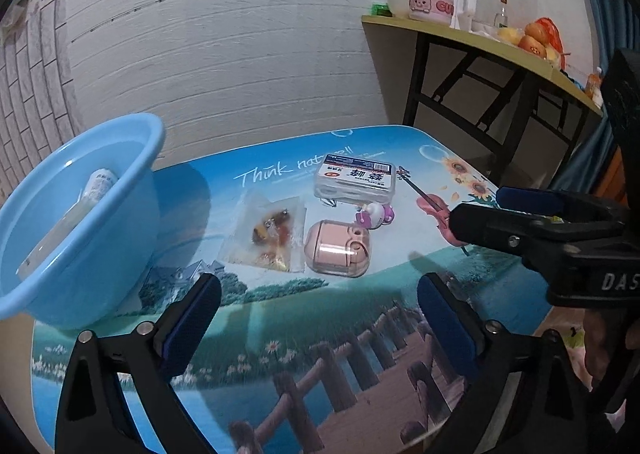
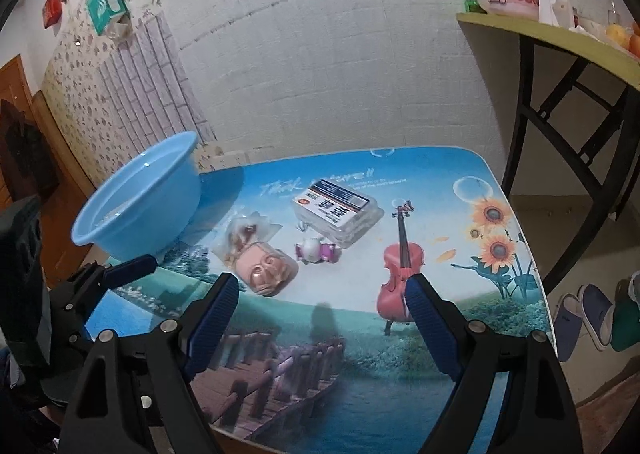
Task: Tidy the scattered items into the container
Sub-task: 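Grasp the pink case with left tool while right grasps the small figurine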
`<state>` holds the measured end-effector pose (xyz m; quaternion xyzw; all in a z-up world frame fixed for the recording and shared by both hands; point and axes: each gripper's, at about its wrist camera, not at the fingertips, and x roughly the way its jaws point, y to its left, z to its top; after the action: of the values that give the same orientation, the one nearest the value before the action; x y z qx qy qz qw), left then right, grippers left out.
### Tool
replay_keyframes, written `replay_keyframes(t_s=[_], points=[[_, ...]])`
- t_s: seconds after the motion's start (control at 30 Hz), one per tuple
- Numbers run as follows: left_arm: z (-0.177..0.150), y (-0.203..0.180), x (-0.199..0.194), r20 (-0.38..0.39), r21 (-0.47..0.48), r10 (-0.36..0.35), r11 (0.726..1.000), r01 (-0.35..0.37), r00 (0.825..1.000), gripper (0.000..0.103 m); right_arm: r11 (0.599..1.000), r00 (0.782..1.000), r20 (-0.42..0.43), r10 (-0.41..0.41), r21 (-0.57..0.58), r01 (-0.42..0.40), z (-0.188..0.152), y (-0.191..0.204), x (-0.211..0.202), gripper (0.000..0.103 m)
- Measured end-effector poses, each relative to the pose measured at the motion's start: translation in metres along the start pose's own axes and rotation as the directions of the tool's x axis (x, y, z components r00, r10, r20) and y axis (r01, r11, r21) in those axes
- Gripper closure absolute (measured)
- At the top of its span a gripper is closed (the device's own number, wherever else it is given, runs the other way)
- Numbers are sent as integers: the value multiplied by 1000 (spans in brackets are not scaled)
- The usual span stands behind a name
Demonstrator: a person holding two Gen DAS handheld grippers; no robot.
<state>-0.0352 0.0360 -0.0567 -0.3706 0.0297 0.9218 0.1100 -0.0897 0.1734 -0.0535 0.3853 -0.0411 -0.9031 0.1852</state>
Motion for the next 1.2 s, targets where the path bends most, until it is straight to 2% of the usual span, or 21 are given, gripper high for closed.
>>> replay_keyframes(t_s=[0.07, 0.17, 0.33, 0.53, 0.73, 1.0, 1.2], points=[[3, -1, 7, -7, 13, -6, 1000, 6, 1000, 13, 1000, 1000, -6, -5, 5, 5, 2, -3, 5, 15], [5, -2, 14, -16, 16, -11, 1000, 12, 1000, 17, 1000, 1000, -2, -4, 17, 4, 6, -8, 10, 15], [8, -2, 25, -42, 21, -39, 999, 40, 998, 21, 999, 1000, -6, -5, 33, 5, 11, -13, 17, 15], [16, -7, 34, -48, 73, -45, 996, 49, 998, 23, 998, 999, -40, -3, 56, 6, 9, -20, 30, 15], [21, -6, 47, -87, 70, -61, 995, 67, 994, 37, 998, 999, -51, -1, 68, 4, 10, -25, 36, 15], [18, -12, 58, -127, 98, -72, 992, 84, 989, 43, 998, 999, -49, 16, 56, -13, 18, -17, 44, 15], [17, -7, 62, -138, 73, -73, 994, 83, 988, 54, 998, 998, -64, 12, 63, -8, 14, -19, 50, 15]])
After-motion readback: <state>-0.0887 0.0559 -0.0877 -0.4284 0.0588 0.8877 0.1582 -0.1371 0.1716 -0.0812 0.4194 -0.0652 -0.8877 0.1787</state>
